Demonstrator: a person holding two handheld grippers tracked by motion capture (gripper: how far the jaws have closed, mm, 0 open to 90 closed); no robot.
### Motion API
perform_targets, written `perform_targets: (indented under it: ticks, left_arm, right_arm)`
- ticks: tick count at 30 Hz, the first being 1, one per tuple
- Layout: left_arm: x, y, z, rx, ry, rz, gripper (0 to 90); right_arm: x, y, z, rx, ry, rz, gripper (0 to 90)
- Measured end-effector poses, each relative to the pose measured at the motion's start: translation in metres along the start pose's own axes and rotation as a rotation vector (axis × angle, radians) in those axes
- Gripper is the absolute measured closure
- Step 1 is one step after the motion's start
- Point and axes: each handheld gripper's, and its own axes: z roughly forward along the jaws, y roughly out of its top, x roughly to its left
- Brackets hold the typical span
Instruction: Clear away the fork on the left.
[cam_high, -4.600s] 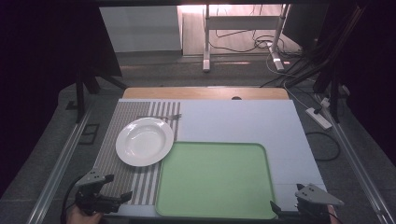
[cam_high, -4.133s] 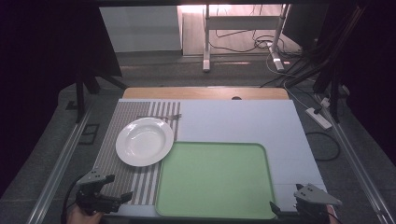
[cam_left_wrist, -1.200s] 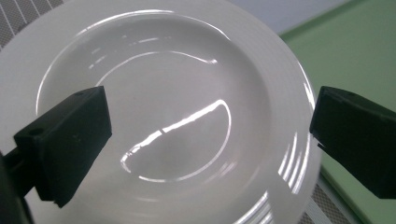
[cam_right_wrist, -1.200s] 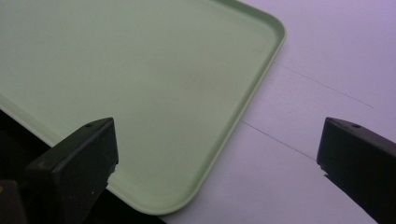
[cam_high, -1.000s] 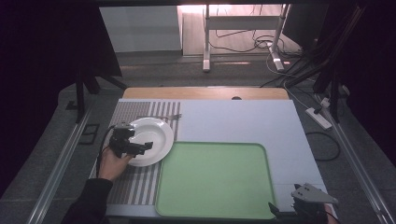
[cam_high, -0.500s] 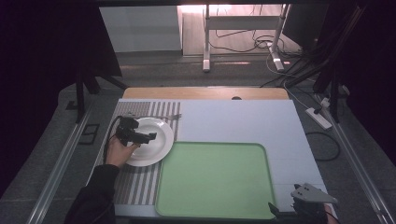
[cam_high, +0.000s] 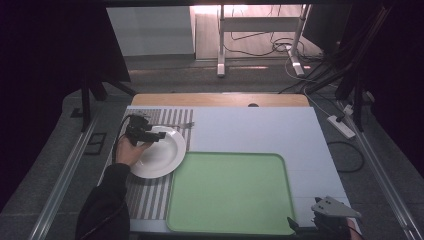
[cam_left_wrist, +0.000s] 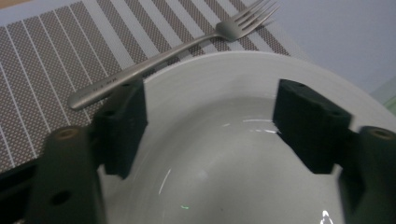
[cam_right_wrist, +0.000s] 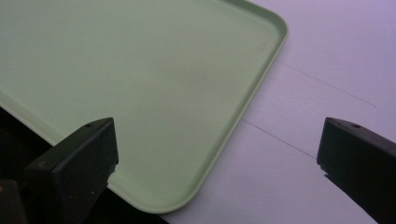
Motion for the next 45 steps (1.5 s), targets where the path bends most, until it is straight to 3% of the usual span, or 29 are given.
perform_targets:
  ticks: [5,6,7,8,10,17,26,32,37,41,43,45]
  left_arm:
    - [0.011,0.009,0.001,0.027,0.02,0.002,61.9]
    - [0.014,0.012,0.001,0.031,0.018,-0.001,75.6]
    - [0.016,0.013,0.001,0.031,0.021,-0.004,75.6]
    - [0.018,0.016,0.002,0.033,0.025,-0.009,86.3]
    - [0.023,0.021,0.006,0.054,0.043,-0.011,89.0]
    - [0.039,0.032,0.025,0.11,0.102,-0.052,89.0]
    - [0.054,0.041,0.053,0.182,0.137,-0.103,89.0]
    - [0.054,0.047,0.062,0.247,0.153,-0.084,89.0]
    - [0.052,0.045,0.058,0.268,0.11,-0.101,89.2]
    - [0.049,0.041,0.053,0.3,0.076,-0.073,89.2]
    - [0.047,0.039,0.051,0.299,0.076,-0.052,89.2]
    - [0.048,0.036,0.05,0.289,0.065,-0.058,89.3]
  right_arm:
    - [0.0,0.0,0.0,-0.002,0.003,-0.002,0.0]
    - [0.0,0.0,0.0,-0.001,0.004,-0.002,0.0]
    - [0.0,0.0,0.0,-0.001,0.004,-0.002,0.0]
    - [0.0,0.0,0.001,-0.001,0.004,-0.002,0.0]
    - [0.0,0.0,0.001,-0.002,0.004,-0.002,0.0]
    - [-0.001,0.0,0.0,-0.005,0.003,0.004,0.0]
    - [-0.001,0.0,0.0,-0.006,0.007,0.007,0.0]
    - [-0.001,0.0,0.0,-0.007,0.007,0.007,0.0]
    - [-0.001,-0.001,-0.001,-0.008,0.005,0.007,0.0]
    - [-0.001,-0.001,0.0,-0.009,0.006,0.005,0.0]
    - [0.0,0.0,0.0,-0.009,0.006,0.004,0.0]
    - [0.0,0.0,0.0,-0.005,0.005,0.0,0.0]
